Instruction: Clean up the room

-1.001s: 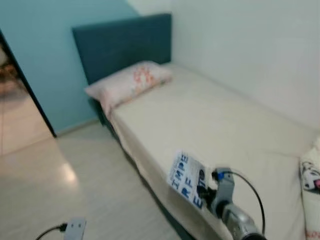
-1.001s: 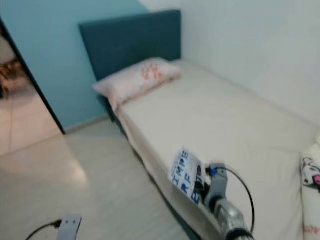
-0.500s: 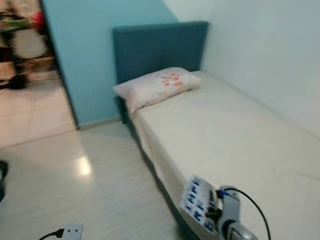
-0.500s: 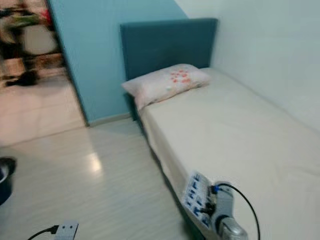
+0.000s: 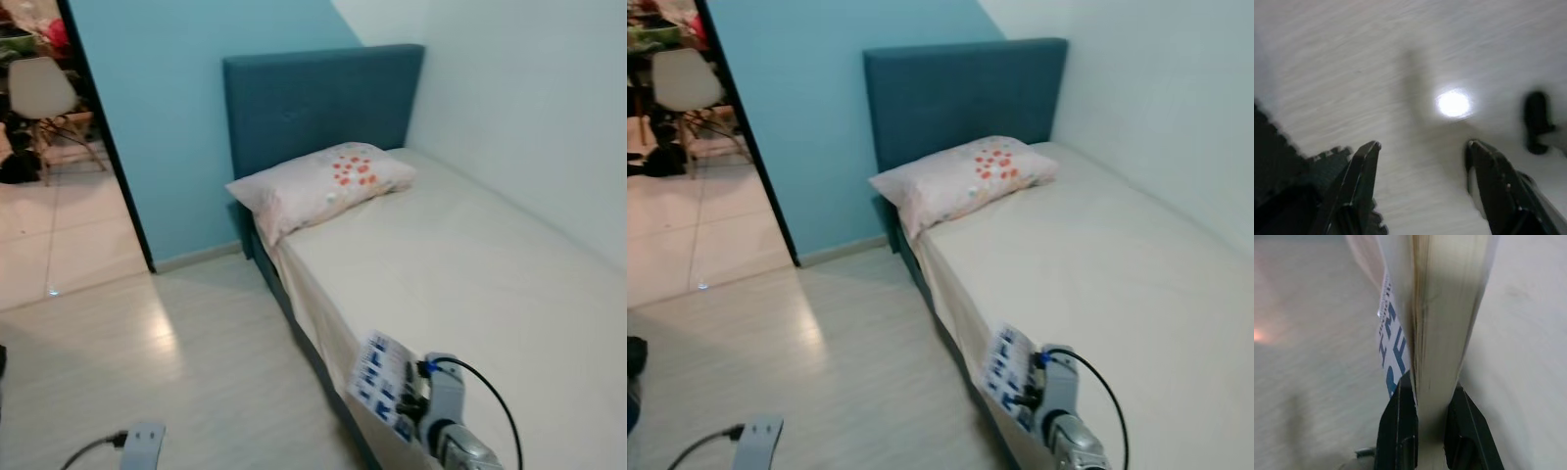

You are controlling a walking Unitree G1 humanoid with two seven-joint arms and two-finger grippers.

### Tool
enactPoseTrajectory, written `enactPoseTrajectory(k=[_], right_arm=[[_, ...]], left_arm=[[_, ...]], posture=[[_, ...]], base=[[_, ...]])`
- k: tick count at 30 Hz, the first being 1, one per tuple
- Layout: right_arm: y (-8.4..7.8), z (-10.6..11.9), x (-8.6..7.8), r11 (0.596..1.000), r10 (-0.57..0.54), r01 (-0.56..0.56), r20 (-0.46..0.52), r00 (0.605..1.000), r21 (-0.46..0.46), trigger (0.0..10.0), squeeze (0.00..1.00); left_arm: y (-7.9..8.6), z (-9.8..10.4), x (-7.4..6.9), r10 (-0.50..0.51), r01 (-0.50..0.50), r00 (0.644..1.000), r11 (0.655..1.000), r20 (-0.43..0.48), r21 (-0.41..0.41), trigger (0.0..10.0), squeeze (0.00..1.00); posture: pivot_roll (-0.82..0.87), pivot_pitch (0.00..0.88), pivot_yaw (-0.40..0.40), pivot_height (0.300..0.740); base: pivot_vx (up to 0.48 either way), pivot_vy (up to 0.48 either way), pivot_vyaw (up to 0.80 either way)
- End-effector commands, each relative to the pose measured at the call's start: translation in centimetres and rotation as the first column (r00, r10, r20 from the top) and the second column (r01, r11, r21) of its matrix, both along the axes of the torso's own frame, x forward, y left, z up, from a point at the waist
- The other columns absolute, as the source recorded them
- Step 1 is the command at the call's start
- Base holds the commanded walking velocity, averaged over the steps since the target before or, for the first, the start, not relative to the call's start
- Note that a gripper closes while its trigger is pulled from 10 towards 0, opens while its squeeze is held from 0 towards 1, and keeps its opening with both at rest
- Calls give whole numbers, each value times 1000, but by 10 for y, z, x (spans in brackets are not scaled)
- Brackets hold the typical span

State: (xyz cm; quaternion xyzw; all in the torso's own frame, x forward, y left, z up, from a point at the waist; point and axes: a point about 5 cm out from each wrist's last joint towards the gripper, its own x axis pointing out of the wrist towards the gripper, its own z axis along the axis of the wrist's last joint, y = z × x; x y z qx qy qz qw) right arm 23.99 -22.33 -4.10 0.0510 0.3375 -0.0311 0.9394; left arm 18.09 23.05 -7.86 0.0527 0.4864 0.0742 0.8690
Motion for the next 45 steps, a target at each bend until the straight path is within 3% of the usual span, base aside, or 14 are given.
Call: enactPoseTrajectory(k=[1,15,19,25,37,45], right_arm=[[5,7,11,1000,5,-5,42,999,8,10000,0],[6,4,8,1000,-19,19,24,1000,17,10000,0],[5,9,14,995,-62,58,56,996,77,10000,0],[3,13,18,994,-74,68,78,994,80,10000,0],[6,22,29,991,-84,69,126,989,117,10000,0],[6,24,32,985,-98,78,128,987,153,10000,0]], left_arm=[[0,-5,-9,-6,6,999,1000,-37,0,10000,0],[-3,-6,-11,-17,17,999,1000,-43,-8,10000,0],[-3,-6,-11,-18,17,999,1000,-44,-11,10000,0],[-3,-6,-11,-21,21,999,1000,-46,-9,10000,0],[-5,-6,-10,-10,10,999,1000,-35,-16,10000,0],[-8,-8,-12,-27,27,998,1000,-60,-14,10000,0]], posture=[[-93,0,-43,740],[-96,0,-38,740],[-98,0,-31,740],[-99,0,-30,740],[-98,0,-31,740],[-98,0,-34,740]], base=[[480,0,0],[480,0,0],[480,0,-781],[480,0,-744],[473,0,0],[0,-246,0]])
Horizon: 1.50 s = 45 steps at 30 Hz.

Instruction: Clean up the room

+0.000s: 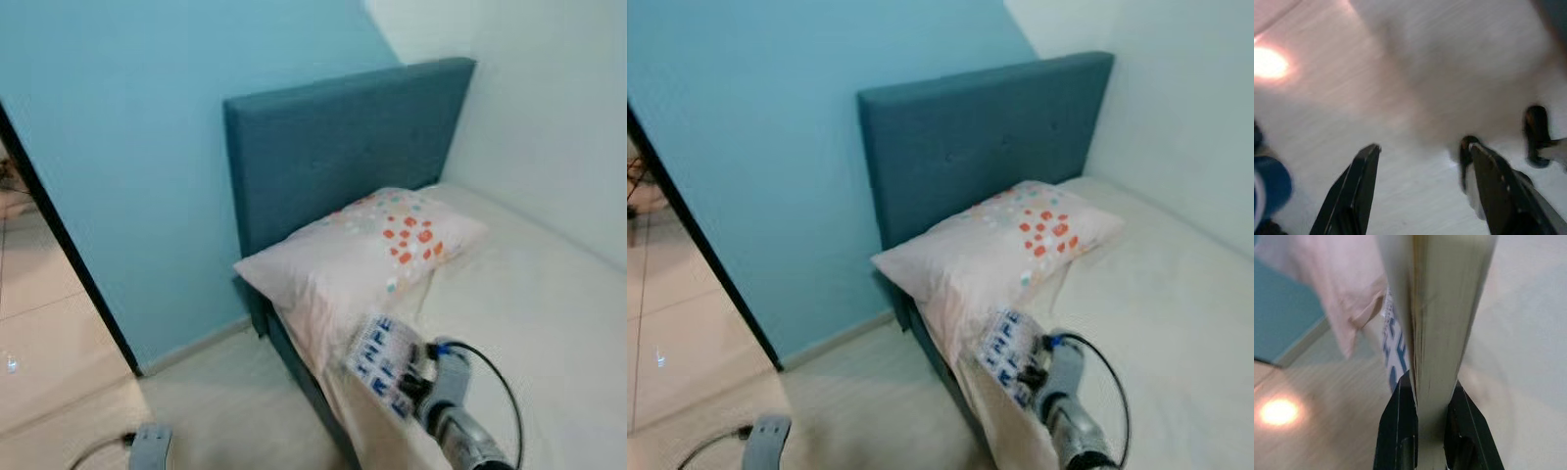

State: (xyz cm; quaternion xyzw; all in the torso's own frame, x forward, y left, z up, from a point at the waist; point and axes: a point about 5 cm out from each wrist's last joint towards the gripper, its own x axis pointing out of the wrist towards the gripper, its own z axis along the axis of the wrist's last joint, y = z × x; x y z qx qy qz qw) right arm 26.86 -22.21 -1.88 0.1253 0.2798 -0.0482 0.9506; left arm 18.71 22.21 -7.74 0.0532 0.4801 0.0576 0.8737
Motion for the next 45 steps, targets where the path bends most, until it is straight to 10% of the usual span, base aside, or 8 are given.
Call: enactPoseTrajectory(k=[1,18,31,45], right_arm=[[5,2,3,1000,-1,0,18,1000,24,10000,0],[-2,-7,-6,987,-70,80,-73,995,142,10000,0],[-36,-2,-15,943,-203,219,-87,975,252,10000,0],[-41,0,-15,906,-201,222,-96,975,360,10000,0]], left_arm=[[1,-9,-18,3,-3,997,1000,-74,3,10000,0],[-20,-12,-17,5,-6,996,1000,-91,-13,10000,0],[-56,-6,6,-33,30,997,998,-63,-47,10000,0],[-30,1,14,99,-96,994,994,51,-55,10000,0]], posture=[[-98,0,-34,740],[-101,0,-33,726],[-104,0,-33,666],[-94,0,-21,606]], base=[[0,-472,0],[0,-56,0],[0,0,0],[0,0,0]])
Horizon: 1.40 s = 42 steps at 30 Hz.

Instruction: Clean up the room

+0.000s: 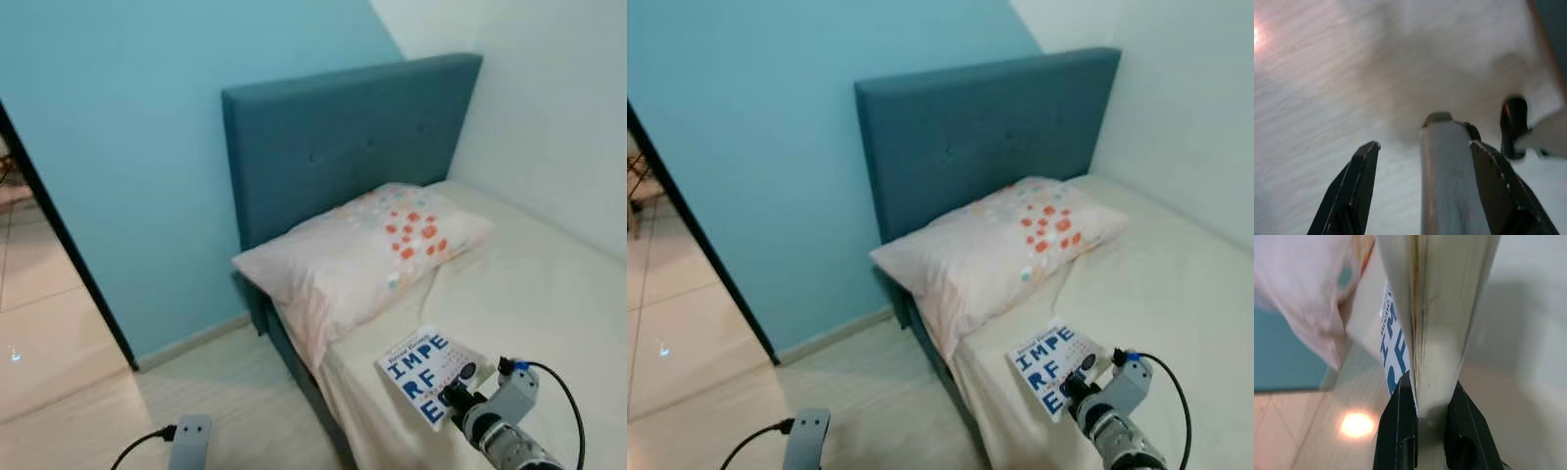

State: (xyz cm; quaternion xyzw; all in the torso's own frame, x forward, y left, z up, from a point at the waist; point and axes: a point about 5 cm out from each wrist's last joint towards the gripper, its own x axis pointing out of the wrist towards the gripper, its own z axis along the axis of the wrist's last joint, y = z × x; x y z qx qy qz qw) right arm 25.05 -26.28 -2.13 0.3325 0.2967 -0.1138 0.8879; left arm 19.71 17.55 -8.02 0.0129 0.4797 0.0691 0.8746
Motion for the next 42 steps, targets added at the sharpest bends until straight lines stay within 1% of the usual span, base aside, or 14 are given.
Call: enactPoseTrajectory(k=[1,2,3,4,5,7,12,15,18,21,25,28,34,42], right_arm=[[0,3,3,1000,24,-24,11,1000,0,10000,0],[-5,5,3,1000,11,-11,10,1000,-6,10000,0],[-7,6,3,1000,5,-5,12,1000,-8,10000,0],[-7,6,3,1000,5,-5,12,1000,-8,10000,0],[-13,9,4,1000,-14,15,22,1000,-13,10000,0],[-14,10,5,1000,-19,19,24,1000,-14,10000,0],[-38,25,8,997,-65,67,60,996,-32,10000,0],[-47,29,7,996,-55,56,20,998,-72,10000,0],[-56,41,13,993,-22,28,48,999,-117,10000,0],[-60,48,17,988,4,6,66,998,-153,10000,0],[-63,64,30,979,67,-47,96,993,-198,10000,0],[-60,74,39,966,151,-125,101,983,-226,10000,0],[-52,75,45,948,228,-206,69,971,-243,10000,0],[-41,66,44,947,236,-225,22,971,-228,10000,0]], left_arm=[[17,4,4,40,-41,998,999,45,7,10000,0],[40,8,1,79,-79,994,997,82,2,10000,0],[47,9,0,90,-90,992,996,92,1,10000,0],[47,9,0,90,-90,992,996,92,1,10000,0],[70,14,-2,96,-98,989,995,110,15,10000,0],[75,15,-3,96,-98,989,995,113,21,10000,0],[88,22,2,62,-69,989,996,134,54,10000,0],[103,24,-5,59,-69,989,995,133,70,10000,0],[113,26,-11,51,-62,990,995,135,78,10000,0],[114,27,-11,45,-57,989,995,138,83,10000,0],[107,27,-5,24,-37,990,996,140,87,10000,0],[87,27,9,-17,4,988,996,152,85,10000,0],[80,28,16,-40,26,986,996,161,89,10000,0],[77,28,16,-84,70,984,993,155,95,10000,0]], posture=[[-94,0,-21,606],[-95,0,-19,596],[-95,0,-18,591],[-95,0,-18,591],[-97,0,-14,581],[-97,0,-14,576],[-100,0,2,556],[-95,0,11,556],[-87,0,18,556],[-81,0,21,556],[-72,0,29,556],[-62,0,31,556],[-60,0,37,556],[-54,0,42,556]], base=[[0,0,0],[0,0,0],[0,0,0],[0,0,0],[0,0,0],[0,0,0],[0,0,0],[0,0,0],[0,0,0],[0,0,0],[0,0,0],[0,0,0],[0,0,0],[0,0,0]])
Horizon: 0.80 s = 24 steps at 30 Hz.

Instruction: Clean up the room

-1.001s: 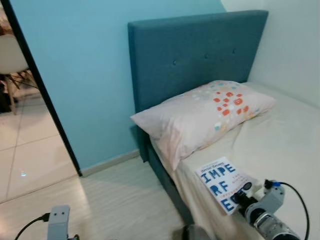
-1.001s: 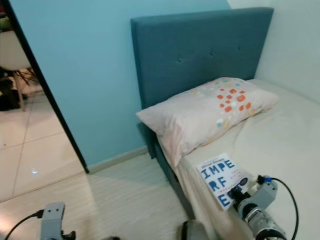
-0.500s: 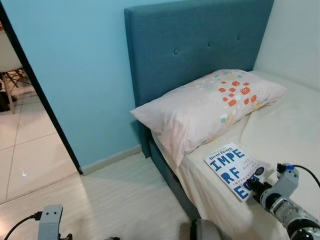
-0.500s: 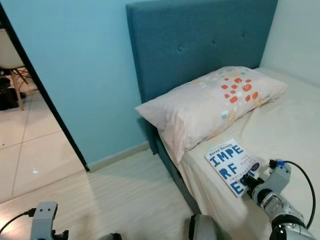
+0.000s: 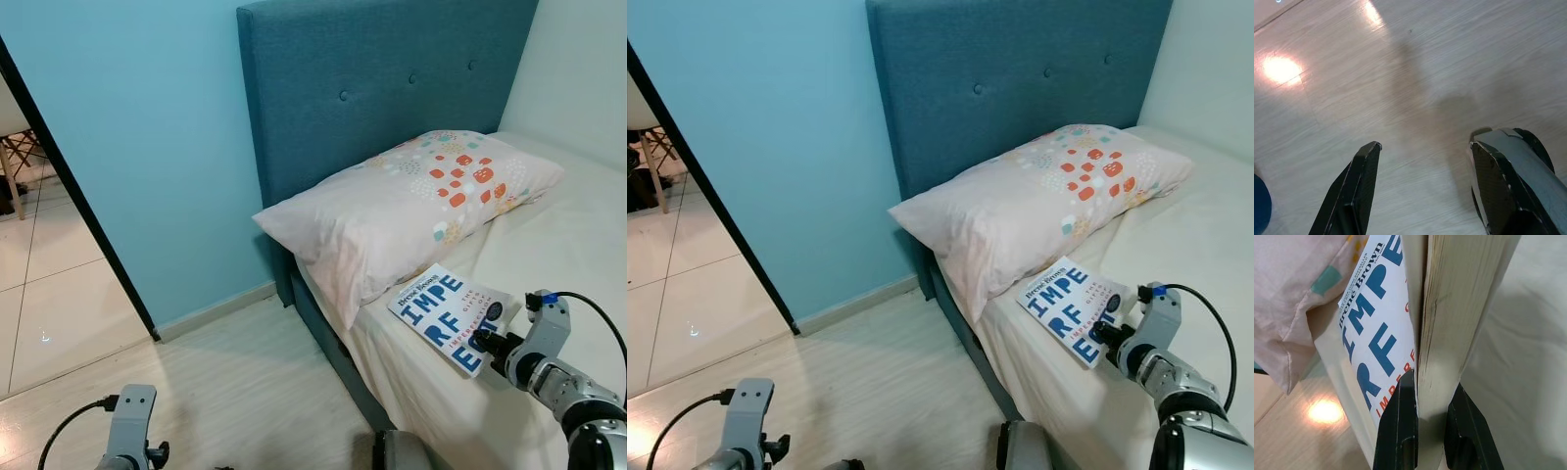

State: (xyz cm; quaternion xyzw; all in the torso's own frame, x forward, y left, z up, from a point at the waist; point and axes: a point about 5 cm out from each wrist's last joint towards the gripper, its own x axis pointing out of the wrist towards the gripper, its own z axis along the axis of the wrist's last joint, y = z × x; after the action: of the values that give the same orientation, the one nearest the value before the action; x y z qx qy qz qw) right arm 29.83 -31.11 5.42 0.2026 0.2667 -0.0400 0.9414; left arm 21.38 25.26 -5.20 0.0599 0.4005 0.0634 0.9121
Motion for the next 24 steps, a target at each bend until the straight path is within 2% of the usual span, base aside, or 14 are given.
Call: enactPoseTrajectory(k=[1,4,5,6,7,15,16,17,19,21,22,23,24], right_arm=[[6,-15,-8,999,18,-22,-91,996,-36,10000,294],[6,-17,-10,998,17,-22,-105,994,-53,10000,294],[6,-17,-9,999,8,-13,-96,995,-42,10000,894],[6,-17,-9,999,2,-5,-89,996,-34,10000,894],[6,-17,-9,1000,-5,2,-88,996,-31,10000,1000],[1,-17,-12,999,-37,33,-106,994,-41,10000,1000],[-9,-15,-16,996,-55,45,-140,989,-71,10000,1000],[-9,-15,-16,996,-55,45,-140,989,-71,10000,1000],[-19,-14,-21,989,-71,44,-186,980,-145,10000,1000],[-29,-10,-25,982,-103,68,-198,975,-179,10000,1000],[-37,-8,-28,974,-117,70,-210,971,-217,10000,278],[-37,-8,-28,974,-117,70,-210,971,-217,10000,278],[-42,-6,-30,967,-125,70,-219,968,-245,10000,0]], left_arm=[[-1,0,0,-27,27,1000,1000,-13,6,10000,0],[-1,0,-1,-36,36,999,999,-15,9,10000,0],[-1,-1,-1,-39,39,999,999,-17,10,10000,0],[-1,-1,-1,-41,41,999,999,-17,11,10000,0],[-1,-1,-1,-42,42,999,999,-18,12,10000,0],[-4,-1,0,-47,47,999,999,-19,10,10000,0],[-8,-2,2,-52,52,998,999,-19,5,10000,0],[-8,-2,2,-52,52,998,999,-19,5,10000,0],[-11,-2,2,-52,52,998,999,-19,0,10000,0],[-15,-3,3,-51,51,998,999,-21,-5,10000,0],[-17,-4,3,-52,52,998,999,-23,-8,10000,0],[-17,-4,3,-52,52,998,999,-23,-8,10000,0],[-18,-4,3,-53,52,998,999,-24,-10,10000,0]], posture=[[-54,0,46,556],[-54,0,46,556],[-54,0,46,556],[-54,0,46,556],[-59,0,48,556],[-66,0,44,556],[-71,0,40,556],[-71,0,40,556],[-80,0,37,556],[-85,0,35,556],[-92,0,32,556],[-92,0,32,556],[-92,0,32,556]], base=[[0,0,0],[0,0,0],[0,0,0],[0,0,0],[0,0,0],[0,0,0],[0,0,0],[0,0,0],[0,0,0],[0,0,0],[0,0,0],[0,0,0],[0,0,0]])
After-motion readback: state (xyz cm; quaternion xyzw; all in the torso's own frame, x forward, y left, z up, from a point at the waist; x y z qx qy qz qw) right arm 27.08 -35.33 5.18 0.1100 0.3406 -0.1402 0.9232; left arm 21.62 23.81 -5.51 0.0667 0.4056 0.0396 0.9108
